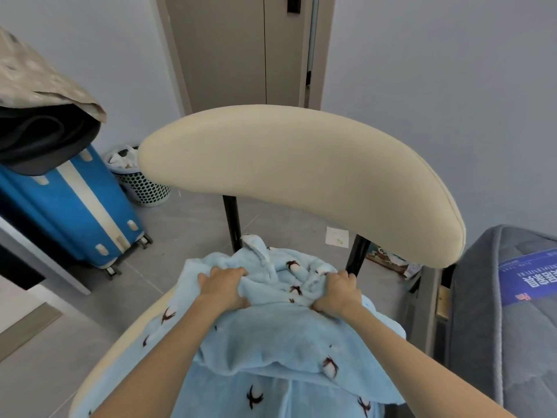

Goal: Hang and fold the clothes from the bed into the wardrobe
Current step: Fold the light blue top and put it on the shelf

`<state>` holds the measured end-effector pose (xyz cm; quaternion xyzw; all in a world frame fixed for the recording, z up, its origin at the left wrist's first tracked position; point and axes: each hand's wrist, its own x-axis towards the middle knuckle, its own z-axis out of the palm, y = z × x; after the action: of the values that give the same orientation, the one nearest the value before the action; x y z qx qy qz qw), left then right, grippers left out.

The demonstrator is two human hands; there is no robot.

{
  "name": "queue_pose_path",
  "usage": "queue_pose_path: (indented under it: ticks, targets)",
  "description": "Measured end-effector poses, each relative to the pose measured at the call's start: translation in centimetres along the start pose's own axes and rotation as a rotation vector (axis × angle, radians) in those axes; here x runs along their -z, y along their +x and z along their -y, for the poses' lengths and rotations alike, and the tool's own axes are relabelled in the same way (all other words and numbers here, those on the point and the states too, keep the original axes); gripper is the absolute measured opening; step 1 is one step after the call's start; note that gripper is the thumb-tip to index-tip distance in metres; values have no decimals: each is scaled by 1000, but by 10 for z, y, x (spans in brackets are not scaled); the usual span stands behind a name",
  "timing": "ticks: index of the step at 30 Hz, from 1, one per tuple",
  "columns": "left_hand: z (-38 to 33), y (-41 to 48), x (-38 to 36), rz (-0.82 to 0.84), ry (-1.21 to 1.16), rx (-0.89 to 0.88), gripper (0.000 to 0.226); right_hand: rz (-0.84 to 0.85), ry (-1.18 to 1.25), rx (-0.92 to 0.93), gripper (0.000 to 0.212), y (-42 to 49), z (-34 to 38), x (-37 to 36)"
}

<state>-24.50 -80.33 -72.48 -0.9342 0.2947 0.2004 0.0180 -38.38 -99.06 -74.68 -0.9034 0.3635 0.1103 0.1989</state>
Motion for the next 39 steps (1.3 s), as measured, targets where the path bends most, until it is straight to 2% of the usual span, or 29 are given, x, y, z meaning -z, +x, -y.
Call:
queue_pose_path:
  ticks: [3, 5, 7, 8, 11, 12, 13, 15, 17, 19, 20, 22, 24, 25, 27, 30, 34, 36, 37, 39]
  targets:
    - [7, -28, -20, -298, 18, -111, 31, -382, 67, 335, 50, -31, -5, -10]
    - [17, -51, -36, -438, -10, -188, 32, -523, 127, 600, 55, -54, -13, -11]
    - [31, -71, -44, -466, -84, -213, 30, -492, 150, 816, 57, -72, -20, -11]
    - [39, -78, -46, -435, -118, -199, 28, -413, 200, 847, 54, -79, -22, -10]
    - [50, -92, -45, -244, -232, -102, 33, -88, 591, 654, 32, -96, -15, -6]
    - [48, -95, -40, -158, -335, -21, 42, 22, 746, 552, 32, -99, -9, -1]
    - [45, -95, -33, -75, -472, 81, 56, 119, 874, 440, 42, -98, -3, 4]
    - [41, -86, -21, -4, -695, 224, 91, 213, 1045, 230, 61, -90, 10, 15]
    - [32, -74, -9, 2, -769, 273, 108, 212, 1098, 115, 50, -81, 27, 23]
    - [16, -67, -1, -56, -823, 332, 107, 193, 1132, 38, 26, -76, 42, 25]
    - [9, -63, 3, -114, -883, 365, 99, 167, 1148, 29, 16, -75, 48, 27]
    - [0, -51, 7, -186, -1093, 377, 62, 81, 1165, 95, 22, -72, 53, 33]
    - [-4, -38, 7, -139, -1347, 350, 37, -4, 1114, 205, 28, -72, 52, 44]
    - [-3, -33, 7, -111, -1424, 369, 34, -31, 1072, 268, 29, -74, 49, 49]
    - [-3, -31, 6, -93, -1453, 409, 31, -81, 986, 378, 27, -79, 40, 55]
    - [-2, -36, 11, -202, -1419, 352, 27, -130, 840, 499, 18, -91, 27, 62]
    - [19, -72, 10, -310, -1450, 149, 38, -231, 527, 561, 33, -109, 6, 57]
    - [40, -100, 0, -414, -1257, 37, 38, -241, 363, 604, 27, -120, -9, 53]
    - [53, -114, -6, -474, -1070, -30, 37, -230, 232, 657, 25, -125, -18, 51]
    - [74, -139, -15, -549, -562, -219, 28, -56, -71, 721, 23, -131, -34, 46]
